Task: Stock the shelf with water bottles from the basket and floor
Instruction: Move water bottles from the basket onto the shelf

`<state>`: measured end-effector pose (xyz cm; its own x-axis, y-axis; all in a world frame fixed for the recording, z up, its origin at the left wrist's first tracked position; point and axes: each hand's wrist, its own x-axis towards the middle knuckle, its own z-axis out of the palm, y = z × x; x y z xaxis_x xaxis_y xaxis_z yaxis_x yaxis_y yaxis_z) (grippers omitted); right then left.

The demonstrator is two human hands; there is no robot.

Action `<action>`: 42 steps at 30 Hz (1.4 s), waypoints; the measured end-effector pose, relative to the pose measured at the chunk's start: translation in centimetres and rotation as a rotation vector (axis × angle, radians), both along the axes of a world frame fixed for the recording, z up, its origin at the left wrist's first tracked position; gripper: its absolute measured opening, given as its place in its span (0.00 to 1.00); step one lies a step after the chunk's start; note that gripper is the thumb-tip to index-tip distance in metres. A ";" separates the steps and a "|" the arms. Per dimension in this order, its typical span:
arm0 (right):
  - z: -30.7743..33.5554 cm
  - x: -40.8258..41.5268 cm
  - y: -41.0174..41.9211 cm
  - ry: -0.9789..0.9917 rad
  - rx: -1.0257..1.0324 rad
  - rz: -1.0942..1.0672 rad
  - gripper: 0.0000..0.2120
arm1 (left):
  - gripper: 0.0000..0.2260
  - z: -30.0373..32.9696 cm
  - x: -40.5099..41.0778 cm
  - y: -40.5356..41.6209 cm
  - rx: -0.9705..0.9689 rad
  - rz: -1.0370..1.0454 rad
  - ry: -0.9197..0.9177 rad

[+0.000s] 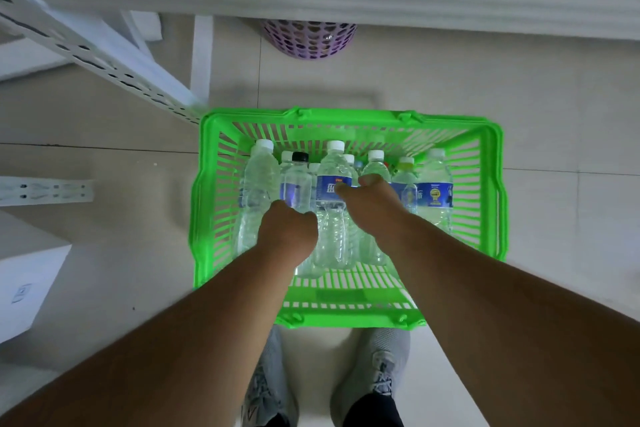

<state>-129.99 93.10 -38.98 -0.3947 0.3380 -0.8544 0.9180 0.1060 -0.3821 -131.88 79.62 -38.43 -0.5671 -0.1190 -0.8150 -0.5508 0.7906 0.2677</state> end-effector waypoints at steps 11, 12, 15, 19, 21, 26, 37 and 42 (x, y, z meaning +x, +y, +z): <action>-4.5 -1.5 -0.2 -0.056 0.012 0.013 0.24 | 0.27 -2.1 1.2 0.7 -0.105 -0.128 0.001; -4.6 -1.4 -0.1 -0.050 0.013 0.021 0.24 | 0.28 -2.4 1.2 0.7 -0.088 -0.095 -0.011; -4.7 -1.1 0.0 -0.052 0.025 0.053 0.22 | 0.27 -3.3 1.2 0.0 -0.038 0.057 0.000; -5.0 -0.6 0.6 -0.050 0.017 0.063 0.19 | 0.28 -3.2 1.8 -0.7 -0.066 0.064 0.058; -5.2 -0.4 0.9 -0.030 0.010 0.035 0.18 | 0.32 -3.5 2.3 -0.4 -0.078 0.002 0.062; -5.0 0.8 2.2 -0.007 0.052 0.018 0.20 | 0.33 -4.1 3.1 0.7 0.031 0.090 -0.003; 0.0 3.2 3.9 0.157 0.035 0.062 0.14 | 0.23 -1.3 3.9 -0.6 0.198 0.102 -0.036; 9.5 3.4 4.4 0.300 0.061 0.096 0.14 | 0.19 7.8 3.5 -1.8 0.278 0.087 0.149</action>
